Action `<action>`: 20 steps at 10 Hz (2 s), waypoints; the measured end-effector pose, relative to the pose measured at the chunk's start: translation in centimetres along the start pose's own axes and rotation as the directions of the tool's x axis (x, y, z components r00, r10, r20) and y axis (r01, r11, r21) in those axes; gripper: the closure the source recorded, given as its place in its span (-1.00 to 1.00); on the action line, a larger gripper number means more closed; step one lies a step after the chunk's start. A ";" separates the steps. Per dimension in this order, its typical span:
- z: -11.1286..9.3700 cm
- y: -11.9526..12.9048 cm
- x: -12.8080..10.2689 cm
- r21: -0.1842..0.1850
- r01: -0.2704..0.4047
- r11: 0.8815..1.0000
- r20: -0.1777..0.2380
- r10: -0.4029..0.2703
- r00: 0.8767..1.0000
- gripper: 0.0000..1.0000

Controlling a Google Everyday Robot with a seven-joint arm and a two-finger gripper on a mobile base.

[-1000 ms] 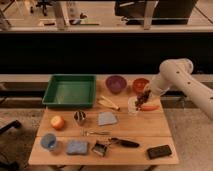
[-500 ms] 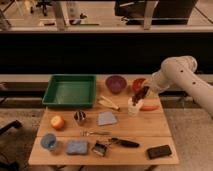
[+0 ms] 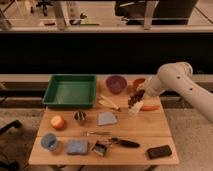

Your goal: Place grapes in paper cup

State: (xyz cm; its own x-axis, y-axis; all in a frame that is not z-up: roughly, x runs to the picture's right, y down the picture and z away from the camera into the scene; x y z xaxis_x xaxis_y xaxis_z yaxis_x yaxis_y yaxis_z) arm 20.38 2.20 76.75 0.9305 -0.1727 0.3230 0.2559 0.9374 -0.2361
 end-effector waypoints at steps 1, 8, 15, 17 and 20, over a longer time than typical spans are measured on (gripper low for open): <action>-0.1 -0.2 0.4 0.017 0.007 1.000 -0.013 -0.007 1.000 1.00; 0.6 -1.6 2.8 0.015 -0.015 1.000 -0.043 0.016 0.999 1.00; -1.6 -2.1 3.3 0.008 -0.131 0.991 0.010 0.131 0.991 1.00; -1.6 -2.0 0.2 -0.018 -0.117 0.993 0.032 0.117 0.993 1.00; -0.9 -1.0 -1.6 -0.057 -0.110 0.992 0.076 0.114 0.991 1.00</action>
State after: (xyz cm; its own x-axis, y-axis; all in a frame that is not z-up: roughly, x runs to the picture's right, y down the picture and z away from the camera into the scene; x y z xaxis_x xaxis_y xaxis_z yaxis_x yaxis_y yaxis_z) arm 18.91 1.29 75.66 0.9309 -0.0411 0.3629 0.1668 0.9318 -0.3223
